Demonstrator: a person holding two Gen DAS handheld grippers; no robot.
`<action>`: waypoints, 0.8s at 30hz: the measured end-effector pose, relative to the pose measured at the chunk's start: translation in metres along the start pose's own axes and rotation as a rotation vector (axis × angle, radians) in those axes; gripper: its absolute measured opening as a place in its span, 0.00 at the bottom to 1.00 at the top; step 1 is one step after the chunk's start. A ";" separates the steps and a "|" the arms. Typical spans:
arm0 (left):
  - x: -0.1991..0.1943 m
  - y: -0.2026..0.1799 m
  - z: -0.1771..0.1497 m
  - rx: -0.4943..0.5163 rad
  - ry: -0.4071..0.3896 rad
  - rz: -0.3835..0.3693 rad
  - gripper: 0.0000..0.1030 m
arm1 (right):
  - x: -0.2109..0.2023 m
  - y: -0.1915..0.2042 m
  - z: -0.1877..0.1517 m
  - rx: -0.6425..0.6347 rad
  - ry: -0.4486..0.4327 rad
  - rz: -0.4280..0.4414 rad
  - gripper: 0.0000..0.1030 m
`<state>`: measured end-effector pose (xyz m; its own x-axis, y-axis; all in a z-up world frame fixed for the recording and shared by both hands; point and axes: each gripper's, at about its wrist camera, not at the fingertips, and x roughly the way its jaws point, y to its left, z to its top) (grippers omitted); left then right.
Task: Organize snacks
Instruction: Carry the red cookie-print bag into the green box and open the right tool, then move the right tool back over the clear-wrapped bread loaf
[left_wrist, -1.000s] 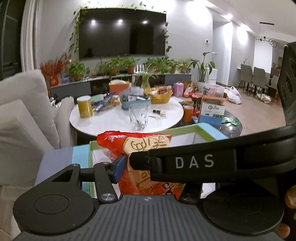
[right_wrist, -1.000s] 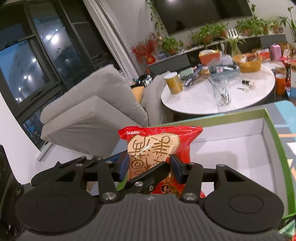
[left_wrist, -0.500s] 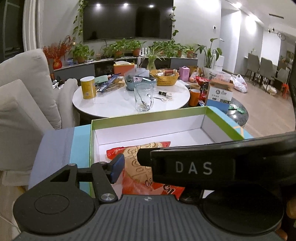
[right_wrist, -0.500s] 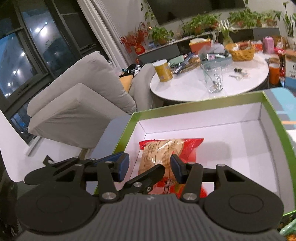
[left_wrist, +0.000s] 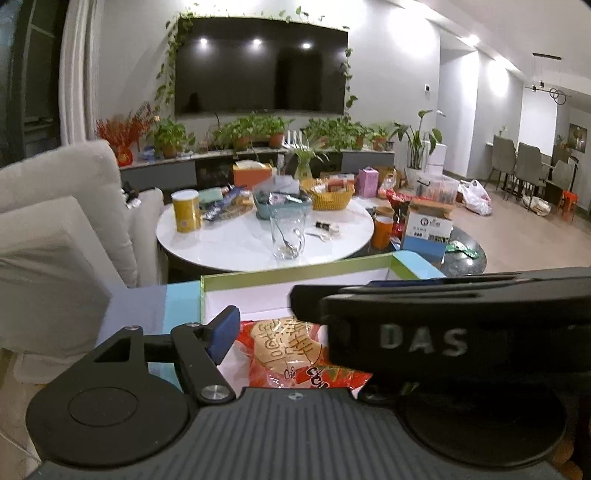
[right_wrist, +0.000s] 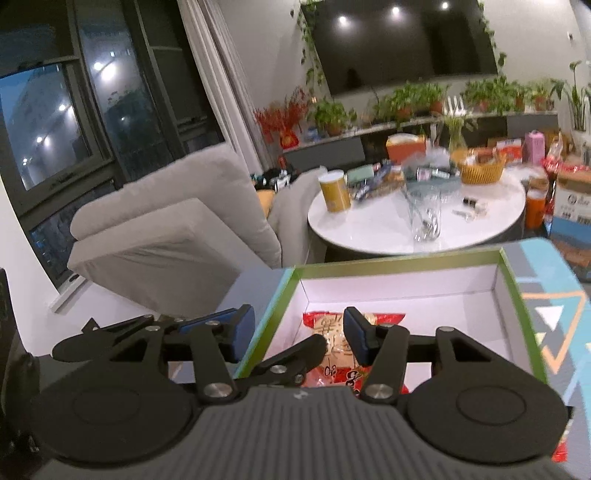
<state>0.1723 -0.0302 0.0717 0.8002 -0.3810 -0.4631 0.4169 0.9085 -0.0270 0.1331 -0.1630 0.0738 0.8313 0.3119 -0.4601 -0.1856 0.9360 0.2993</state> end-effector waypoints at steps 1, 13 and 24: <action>-0.007 -0.001 0.000 0.004 -0.004 0.016 0.69 | -0.007 0.001 0.000 -0.006 -0.015 -0.002 0.50; -0.082 0.028 -0.023 -0.057 -0.051 0.144 0.73 | -0.064 -0.002 -0.022 -0.011 -0.062 -0.033 0.50; -0.102 0.062 -0.074 -0.131 0.013 0.231 0.73 | -0.063 0.017 -0.050 -0.019 0.019 0.025 0.49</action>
<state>0.0844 0.0783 0.0516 0.8618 -0.1597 -0.4814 0.1640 0.9859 -0.0335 0.0514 -0.1587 0.0658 0.8161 0.3384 -0.4685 -0.2164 0.9306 0.2952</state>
